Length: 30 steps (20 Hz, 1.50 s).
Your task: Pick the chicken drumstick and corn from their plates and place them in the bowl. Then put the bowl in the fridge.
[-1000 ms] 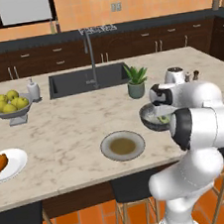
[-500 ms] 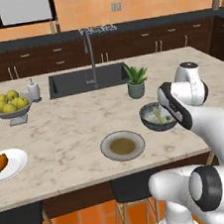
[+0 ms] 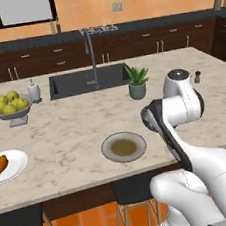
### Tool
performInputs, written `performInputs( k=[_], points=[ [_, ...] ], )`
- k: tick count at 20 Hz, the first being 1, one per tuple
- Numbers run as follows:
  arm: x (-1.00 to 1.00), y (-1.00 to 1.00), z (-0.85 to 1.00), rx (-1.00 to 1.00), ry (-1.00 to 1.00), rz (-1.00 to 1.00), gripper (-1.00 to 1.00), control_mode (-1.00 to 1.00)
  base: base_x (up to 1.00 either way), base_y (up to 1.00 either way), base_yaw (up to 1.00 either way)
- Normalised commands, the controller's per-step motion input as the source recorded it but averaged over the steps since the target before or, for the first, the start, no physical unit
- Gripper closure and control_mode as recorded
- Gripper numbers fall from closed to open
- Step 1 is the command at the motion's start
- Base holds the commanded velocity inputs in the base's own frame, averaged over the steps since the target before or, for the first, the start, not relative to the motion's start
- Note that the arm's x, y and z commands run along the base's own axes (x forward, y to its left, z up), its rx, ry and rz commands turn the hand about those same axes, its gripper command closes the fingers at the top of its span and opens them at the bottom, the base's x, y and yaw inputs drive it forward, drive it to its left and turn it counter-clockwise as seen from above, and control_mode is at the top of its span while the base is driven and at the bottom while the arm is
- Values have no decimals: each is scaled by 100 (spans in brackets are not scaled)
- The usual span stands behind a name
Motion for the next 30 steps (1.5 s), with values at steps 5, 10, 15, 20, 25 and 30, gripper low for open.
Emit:
performInputs(
  k=[5, 10, 15, 20, 25, 30],
  points=[
    [-32, 19, 13, -1, 0, 0, -100, 100, -25, 14, 0],
    [0, 0, 0, 0, 0, 0, -100, 100, -56, 89, 6],
    [0, 0, 0, 0, 0, 0, -100, 100, -18, 100, 10],
    [0, 0, 0, 0, 0, 0, -100, 100, 20, 100, 1],
    [0, 0, 0, 0, 0, 0, -100, 100, 13, 100, -4],
    [0, 0, 0, 0, 0, 0, -100, 100, 40, 58, -6]
  ],
)
